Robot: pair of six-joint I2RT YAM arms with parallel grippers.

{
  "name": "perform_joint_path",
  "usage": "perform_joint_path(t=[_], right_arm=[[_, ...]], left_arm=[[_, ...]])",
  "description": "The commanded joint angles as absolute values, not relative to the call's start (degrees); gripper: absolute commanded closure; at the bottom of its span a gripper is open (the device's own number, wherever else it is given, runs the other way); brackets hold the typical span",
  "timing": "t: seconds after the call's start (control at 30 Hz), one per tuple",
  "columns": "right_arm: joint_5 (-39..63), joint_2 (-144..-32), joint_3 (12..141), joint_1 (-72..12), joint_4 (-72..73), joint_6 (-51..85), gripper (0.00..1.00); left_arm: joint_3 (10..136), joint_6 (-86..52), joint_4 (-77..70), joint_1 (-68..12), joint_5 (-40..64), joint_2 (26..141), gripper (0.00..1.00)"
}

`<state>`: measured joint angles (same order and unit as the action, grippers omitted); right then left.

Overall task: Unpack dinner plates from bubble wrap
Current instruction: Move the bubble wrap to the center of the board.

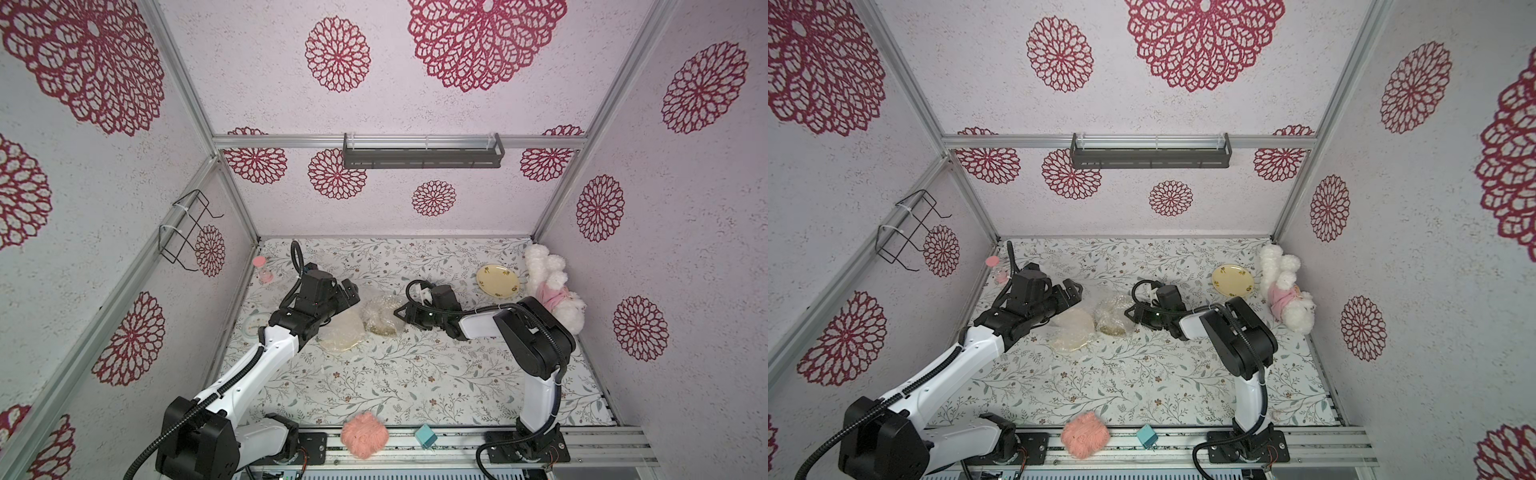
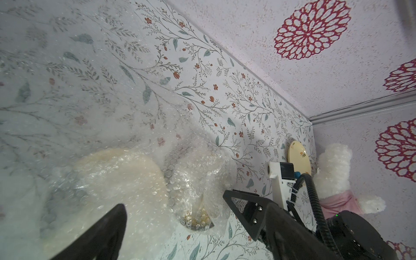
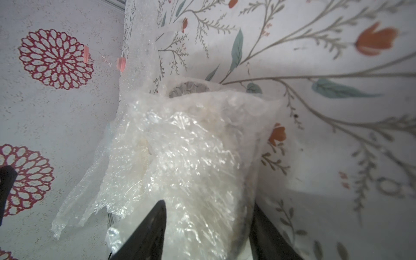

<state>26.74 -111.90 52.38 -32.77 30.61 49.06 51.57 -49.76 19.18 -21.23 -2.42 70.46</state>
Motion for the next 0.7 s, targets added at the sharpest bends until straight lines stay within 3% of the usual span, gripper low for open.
perform_joint_path(t=[0.0, 0.17, 0.3, 0.67], right_arm=[[24.32, -112.63, 52.44, -33.66, 32.04, 50.74, 0.51], [21.49, -111.83, 51.12, -33.71, 33.46, 51.24, 0.68], [20.24, -110.67, 50.33, -33.62, 34.21, 51.31, 0.77], [19.55, -106.12, 47.49, -31.79, 34.45, 50.73, 0.88]], left_arm=[[50.87, -50.27, 18.40, -21.09, -3.01, 70.62, 0.03], [50.80, -50.23, 18.24, -21.01, -2.73, 71.09, 0.03], [50.71, -50.27, 18.21, -20.99, -2.50, 71.45, 0.03], [51.80, -45.44, 20.11, -21.00, -3.22, 72.62, 0.03]])
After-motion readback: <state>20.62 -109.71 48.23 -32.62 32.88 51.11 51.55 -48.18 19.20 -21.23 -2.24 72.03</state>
